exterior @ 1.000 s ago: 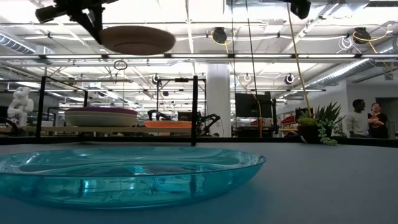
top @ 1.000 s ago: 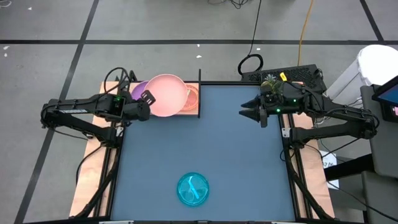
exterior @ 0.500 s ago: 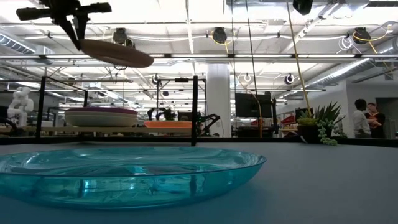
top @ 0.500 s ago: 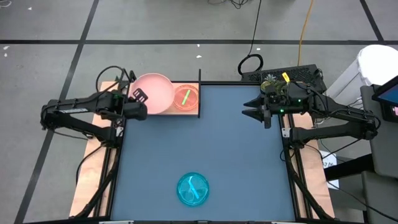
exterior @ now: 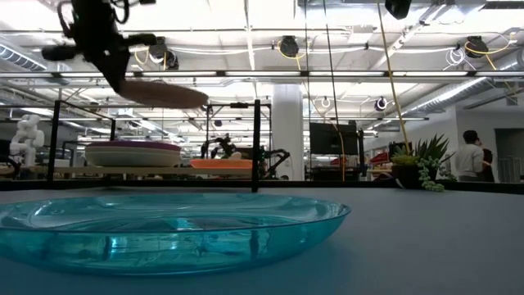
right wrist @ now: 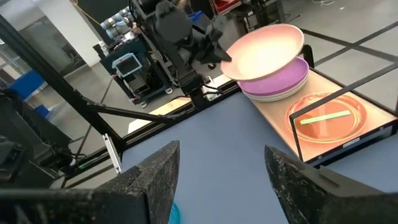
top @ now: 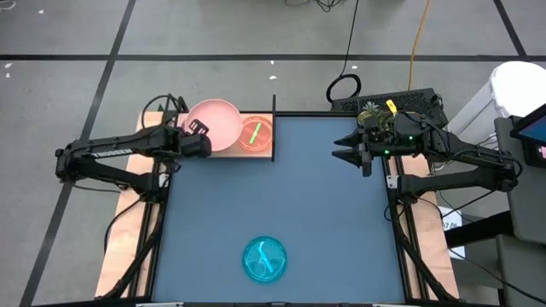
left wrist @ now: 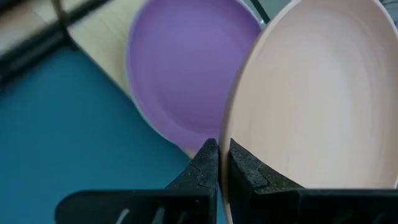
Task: Place and stack plates onto a shelf
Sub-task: Stack the light orange plate on top of the violet plate on the shelf
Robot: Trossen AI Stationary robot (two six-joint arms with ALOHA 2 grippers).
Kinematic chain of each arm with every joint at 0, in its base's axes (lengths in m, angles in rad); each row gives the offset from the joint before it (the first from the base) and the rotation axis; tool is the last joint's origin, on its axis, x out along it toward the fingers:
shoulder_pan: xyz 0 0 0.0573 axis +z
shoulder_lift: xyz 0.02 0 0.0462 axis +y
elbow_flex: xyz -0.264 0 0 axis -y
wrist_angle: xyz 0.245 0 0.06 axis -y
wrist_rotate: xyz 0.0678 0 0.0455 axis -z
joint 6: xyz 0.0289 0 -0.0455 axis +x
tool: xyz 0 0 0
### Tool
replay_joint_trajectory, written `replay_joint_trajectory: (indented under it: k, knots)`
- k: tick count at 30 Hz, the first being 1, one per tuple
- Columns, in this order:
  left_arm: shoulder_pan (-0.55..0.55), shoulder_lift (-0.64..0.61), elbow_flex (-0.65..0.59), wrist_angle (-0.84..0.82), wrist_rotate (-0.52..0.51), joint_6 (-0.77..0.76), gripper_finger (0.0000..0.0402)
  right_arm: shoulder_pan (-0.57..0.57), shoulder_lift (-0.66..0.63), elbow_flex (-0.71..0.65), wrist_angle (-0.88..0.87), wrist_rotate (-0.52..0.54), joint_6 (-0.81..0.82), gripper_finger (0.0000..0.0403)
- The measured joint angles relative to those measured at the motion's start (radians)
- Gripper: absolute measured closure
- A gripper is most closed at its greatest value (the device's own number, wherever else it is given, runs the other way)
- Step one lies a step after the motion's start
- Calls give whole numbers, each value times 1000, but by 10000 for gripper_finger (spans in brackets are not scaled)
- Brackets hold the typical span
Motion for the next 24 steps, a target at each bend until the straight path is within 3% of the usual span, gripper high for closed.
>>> replay_joint_trajectory:
  k: [10,24]
  knots:
    - [104,1,-122,175,5,4,391,-11,0,0,1,16,-9,188]
    - [198,2,-129,78,28,14,391,-11,0,0,6,44,-13,188]
